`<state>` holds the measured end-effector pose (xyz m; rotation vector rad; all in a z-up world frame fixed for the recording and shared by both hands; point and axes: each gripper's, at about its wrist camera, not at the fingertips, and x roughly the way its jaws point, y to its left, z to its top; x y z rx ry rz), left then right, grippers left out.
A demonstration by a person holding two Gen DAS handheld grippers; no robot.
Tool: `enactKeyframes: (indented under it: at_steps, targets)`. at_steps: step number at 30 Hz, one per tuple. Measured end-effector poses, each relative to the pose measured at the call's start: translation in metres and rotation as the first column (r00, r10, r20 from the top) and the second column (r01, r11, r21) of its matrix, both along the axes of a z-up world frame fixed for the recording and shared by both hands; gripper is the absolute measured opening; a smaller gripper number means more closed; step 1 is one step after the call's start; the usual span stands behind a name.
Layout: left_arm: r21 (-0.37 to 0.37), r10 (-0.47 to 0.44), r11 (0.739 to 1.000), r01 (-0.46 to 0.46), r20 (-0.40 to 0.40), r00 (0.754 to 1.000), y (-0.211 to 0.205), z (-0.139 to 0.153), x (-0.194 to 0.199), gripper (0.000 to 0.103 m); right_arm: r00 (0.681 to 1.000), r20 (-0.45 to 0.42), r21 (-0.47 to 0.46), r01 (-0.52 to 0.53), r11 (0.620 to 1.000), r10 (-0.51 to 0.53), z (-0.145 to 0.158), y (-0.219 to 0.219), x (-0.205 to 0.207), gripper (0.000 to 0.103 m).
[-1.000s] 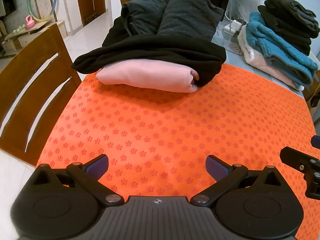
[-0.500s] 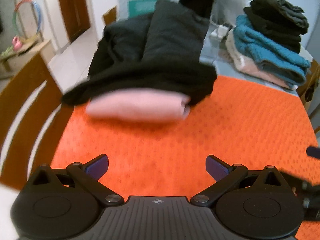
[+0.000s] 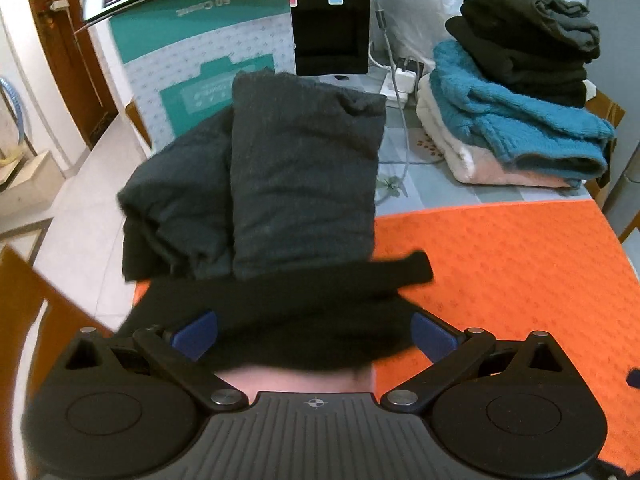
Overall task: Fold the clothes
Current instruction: 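Grasp the black garment on the pink stack with both grippers and lift it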
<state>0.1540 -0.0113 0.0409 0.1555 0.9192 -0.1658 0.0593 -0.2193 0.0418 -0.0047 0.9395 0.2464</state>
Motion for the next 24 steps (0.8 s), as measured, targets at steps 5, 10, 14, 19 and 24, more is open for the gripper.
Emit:
enactKeyframes:
  at_steps: [5,10,14,19,24]
  targets:
    - [0.018,-0.044,0.999,0.044,-0.031,0.999,-0.002,-0.014,0.032,0.102,0.999,-0.04,0.017,0.012,1.0,-0.011,-0.009,0.001,0.017,0.103]
    - [0.003,-0.071,0.997,0.071,-0.092,0.993,-0.002,-0.035,0.044,0.102,0.998,-0.067,0.083,0.014,0.996,-0.008,-0.01,0.007,0.043,0.103]
    - [-0.005,-0.069,0.998,0.069,-0.1,0.993,0.003,-0.046,0.049,0.102,0.997,-0.078,0.167,0.025,0.986,-0.012,-0.01,0.012,0.072,0.103]
    - [-0.057,-0.049,0.997,0.045,-0.075,0.996,0.013,-0.049,0.051,0.06,0.994,-0.111,0.231,0.039,0.972,-0.013,-0.015,0.023,0.103,0.103]
    - [-0.154,-0.005,0.988,-0.006,-0.074,0.997,0.024,-0.042,0.047,0.031,0.991,-0.133,0.291,0.05,0.956,-0.011,-0.016,0.03,0.122,0.103]
